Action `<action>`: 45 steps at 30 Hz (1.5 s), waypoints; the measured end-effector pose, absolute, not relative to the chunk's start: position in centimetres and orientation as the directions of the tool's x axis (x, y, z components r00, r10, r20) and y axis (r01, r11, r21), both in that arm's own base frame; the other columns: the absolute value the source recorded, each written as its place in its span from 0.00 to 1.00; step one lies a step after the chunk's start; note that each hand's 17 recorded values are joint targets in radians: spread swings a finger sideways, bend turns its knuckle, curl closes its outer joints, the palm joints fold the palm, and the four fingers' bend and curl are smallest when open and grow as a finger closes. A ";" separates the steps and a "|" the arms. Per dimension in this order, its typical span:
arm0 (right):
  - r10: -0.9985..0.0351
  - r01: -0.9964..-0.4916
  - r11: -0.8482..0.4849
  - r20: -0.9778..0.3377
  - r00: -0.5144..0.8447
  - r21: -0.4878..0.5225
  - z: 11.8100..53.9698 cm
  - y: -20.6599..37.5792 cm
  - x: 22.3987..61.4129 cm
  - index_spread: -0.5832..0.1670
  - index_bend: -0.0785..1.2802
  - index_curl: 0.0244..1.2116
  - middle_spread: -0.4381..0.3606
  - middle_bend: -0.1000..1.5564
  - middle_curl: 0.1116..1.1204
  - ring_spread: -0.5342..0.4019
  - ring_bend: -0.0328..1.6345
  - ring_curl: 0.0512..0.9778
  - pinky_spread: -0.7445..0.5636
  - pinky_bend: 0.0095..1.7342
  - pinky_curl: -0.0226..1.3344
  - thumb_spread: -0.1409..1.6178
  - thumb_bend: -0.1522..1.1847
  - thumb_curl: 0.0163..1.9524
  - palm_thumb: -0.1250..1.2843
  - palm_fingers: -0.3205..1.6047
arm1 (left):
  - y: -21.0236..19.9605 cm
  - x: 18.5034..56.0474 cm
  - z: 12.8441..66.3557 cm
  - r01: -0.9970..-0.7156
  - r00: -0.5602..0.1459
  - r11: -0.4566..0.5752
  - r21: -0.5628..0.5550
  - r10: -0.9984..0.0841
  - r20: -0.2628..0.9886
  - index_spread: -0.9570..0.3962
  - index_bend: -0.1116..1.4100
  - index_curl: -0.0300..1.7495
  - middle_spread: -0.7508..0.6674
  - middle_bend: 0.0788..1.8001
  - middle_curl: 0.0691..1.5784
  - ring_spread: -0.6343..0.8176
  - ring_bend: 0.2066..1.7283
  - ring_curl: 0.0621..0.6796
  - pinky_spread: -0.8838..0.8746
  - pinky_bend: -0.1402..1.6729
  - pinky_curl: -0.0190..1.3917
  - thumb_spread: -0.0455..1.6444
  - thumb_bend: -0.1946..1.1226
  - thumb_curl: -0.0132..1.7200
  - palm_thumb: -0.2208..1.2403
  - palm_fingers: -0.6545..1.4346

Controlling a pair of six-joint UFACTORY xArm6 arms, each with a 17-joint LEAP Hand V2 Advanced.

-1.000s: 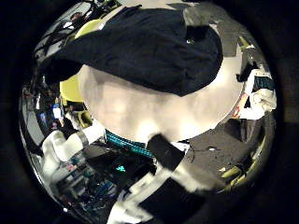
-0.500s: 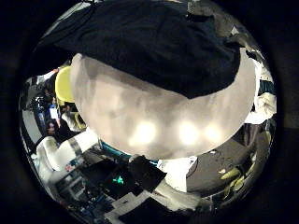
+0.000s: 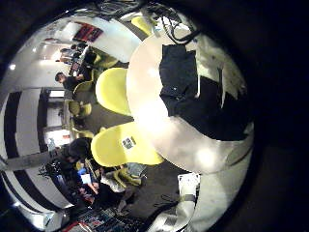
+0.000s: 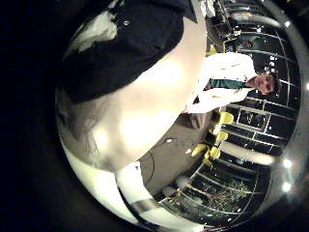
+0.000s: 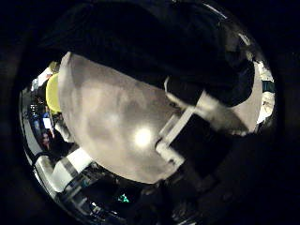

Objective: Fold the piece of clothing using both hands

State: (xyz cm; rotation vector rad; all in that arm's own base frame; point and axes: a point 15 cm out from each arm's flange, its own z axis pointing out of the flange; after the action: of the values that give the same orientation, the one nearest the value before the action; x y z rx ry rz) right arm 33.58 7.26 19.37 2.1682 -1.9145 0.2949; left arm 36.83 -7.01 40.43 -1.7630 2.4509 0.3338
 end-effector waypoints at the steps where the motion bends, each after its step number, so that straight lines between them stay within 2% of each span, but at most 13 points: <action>1: -0.946 -0.993 -0.114 0.301 0.119 0.034 19.6 7.1 33.7 0.30 0.31 0.52 0.31 0.59 0.70 0.27 0.83 0.61 0.36 0.85 0.29 0.66 0.20 0.23 0.67 0.64 | -7.0 36.8 40.6 -0.945 -0.323 0.305 0.114 -0.923 -0.210 0.14 0.28 0.73 0.16 0.50 0.58 0.11 0.64 0.75 0.05 0.44 0.57 0.92 0.18 0.24 0.47 0.82; 3: -0.949 -0.994 -0.106 0.299 0.103 0.005 20.7 6.5 34.0 0.24 0.42 0.61 0.28 0.63 0.75 0.28 0.82 0.63 0.37 0.86 0.32 0.65 0.21 0.24 0.74 0.69 | -7.0 36.8 40.6 -0.945 -0.324 0.306 0.114 -0.922 -0.211 0.14 0.27 0.73 0.16 0.50 0.58 0.11 0.64 0.75 0.05 0.44 0.58 0.93 0.17 0.24 0.47 0.82; 7: -0.952 -0.988 -0.120 0.295 0.086 -0.097 23.5 5.8 35.1 0.19 0.58 0.73 0.27 0.70 0.81 0.28 0.82 0.67 0.40 0.87 0.35 0.65 0.23 0.28 0.80 0.73 | -7.0 36.5 40.8 -0.945 -0.324 0.306 0.118 -0.922 -0.209 0.14 0.27 0.73 0.15 0.49 0.58 0.11 0.63 0.75 0.05 0.44 0.58 0.93 0.17 0.24 0.47 0.82; 10: -0.955 -0.972 -0.156 0.278 0.104 -0.173 26.1 5.9 35.7 0.19 0.64 0.78 0.27 0.73 0.83 0.29 0.83 0.69 0.42 0.87 0.37 0.63 0.21 0.30 0.80 0.72 | -6.9 36.2 41.1 -0.945 -0.324 0.305 0.120 -0.923 -0.209 0.14 0.27 0.73 0.15 0.49 0.58 0.11 0.63 0.75 0.05 0.44 0.58 0.92 0.17 0.24 0.48 0.82; 16: -0.955 -0.952 -0.194 0.269 0.127 -0.239 30.1 3.6 35.3 0.22 0.72 0.83 0.29 0.77 0.85 0.31 0.84 0.73 0.44 0.86 0.41 0.59 0.18 0.34 0.81 0.73 | -6.6 34.7 41.6 -0.940 -0.332 0.306 0.150 -0.920 -0.206 0.14 0.27 0.73 0.15 0.49 0.59 0.11 0.63 0.76 0.04 0.43 0.58 0.92 0.17 0.24 0.48 0.82; 20: -0.961 -0.959 -0.195 0.235 0.145 -0.205 30.9 2.9 33.3 0.24 0.75 0.84 0.30 0.79 0.84 0.32 0.85 0.74 0.45 0.85 0.43 0.57 0.16 0.37 0.81 0.72 | -6.4 33.8 41.8 -0.937 -0.338 0.308 0.165 -0.919 -0.205 0.14 0.27 0.73 0.15 0.48 0.59 0.11 0.63 0.76 0.04 0.43 0.59 0.92 0.17 0.24 0.48 0.83; 26: -0.972 -0.976 -0.203 0.134 0.191 -0.081 31.3 3.0 29.1 0.27 0.77 0.84 0.32 0.81 0.83 0.33 0.85 0.76 0.46 0.84 0.47 0.55 0.14 0.40 0.82 0.72 | -5.8 32.0 42.1 -0.924 -0.357 0.316 0.213 -0.915 -0.190 0.14 0.27 0.73 0.14 0.48 0.59 0.11 0.63 0.76 0.04 0.42 0.59 0.92 0.17 0.24 0.48 0.82; 30: -0.977 -0.983 -0.179 0.123 0.174 -0.035 33.1 1.9 27.3 0.28 0.77 0.83 0.33 0.82 0.82 0.33 0.85 0.77 0.47 0.83 0.49 0.54 0.12 0.42 0.82 0.72 | -5.3 30.1 42.2 -0.904 -0.379 0.325 0.277 -0.909 -0.171 0.14 0.27 0.73 0.14 0.48 0.60 0.11 0.63 0.76 0.04 0.42 0.59 0.92 0.16 0.24 0.48 0.82; 32: -0.976 -0.983 -0.182 0.121 0.179 -0.010 34.7 1.5 26.4 0.29 0.78 0.83 0.34 0.82 0.81 0.33 0.85 0.77 0.47 0.83 0.51 0.54 0.11 0.43 0.82 0.72 | -4.9 28.9 42.2 -0.884 -0.400 0.336 0.324 -0.903 -0.157 0.14 0.27 0.73 0.14 0.48 0.60 0.11 0.63 0.76 0.03 0.41 0.59 0.92 0.16 0.24 0.48 0.82; 35: -0.978 -0.984 -0.176 0.122 0.171 -0.037 37.0 1.1 26.4 0.30 0.78 0.83 0.34 0.82 0.80 0.33 0.85 0.78 0.47 0.82 0.53 0.53 0.11 0.44 0.82 0.72 | -4.2 27.2 42.2 -0.856 -0.420 0.338 0.392 -0.896 -0.145 0.14 0.27 0.73 0.14 0.48 0.60 0.11 0.63 0.76 0.03 0.41 0.59 0.92 0.16 0.24 0.49 0.83; 39: -0.980 -0.986 -0.161 0.125 0.155 -0.035 37.1 0.7 27.2 0.31 0.79 0.83 0.35 0.83 0.80 0.33 0.85 0.78 0.47 0.81 0.55 0.53 0.11 0.46 0.81 0.72 | -3.5 26.6 41.8 -0.829 -0.436 0.327 0.454 -0.886 -0.157 0.14 0.27 0.73 0.14 0.48 0.60 0.11 0.63 0.76 0.03 0.41 0.60 0.92 0.16 0.24 0.49 0.82; 43: -0.980 -0.988 -0.152 0.130 0.153 0.022 35.5 0.5 29.6 0.31 0.79 0.82 0.35 0.84 0.79 0.33 0.85 0.79 0.47 0.79 0.58 0.53 0.11 0.47 0.81 0.71 | -3.4 29.5 40.2 -0.813 -0.452 0.307 0.495 -0.869 -0.204 0.14 0.27 0.73 0.14 0.48 0.60 0.10 0.63 0.76 0.03 0.40 0.60 0.91 0.15 0.25 0.48 0.82; 45: -0.979 -0.987 -0.152 0.131 0.158 0.060 34.3 0.6 31.3 0.32 0.79 0.82 0.35 0.84 0.79 0.33 0.85 0.79 0.47 0.79 0.60 0.53 0.11 0.48 0.81 0.71 | -3.8 32.1 39.3 -0.815 -0.457 0.303 0.494 -0.860 -0.227 0.14 0.27 0.74 0.14 0.48 0.60 0.11 0.62 0.77 0.04 0.39 0.60 0.91 0.15 0.25 0.48 0.81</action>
State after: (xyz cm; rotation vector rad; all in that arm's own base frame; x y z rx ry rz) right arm 31.29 0.58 34.30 2.2876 -1.9552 0.0922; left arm 32.08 -3.75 39.26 -1.6746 2.5987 0.9050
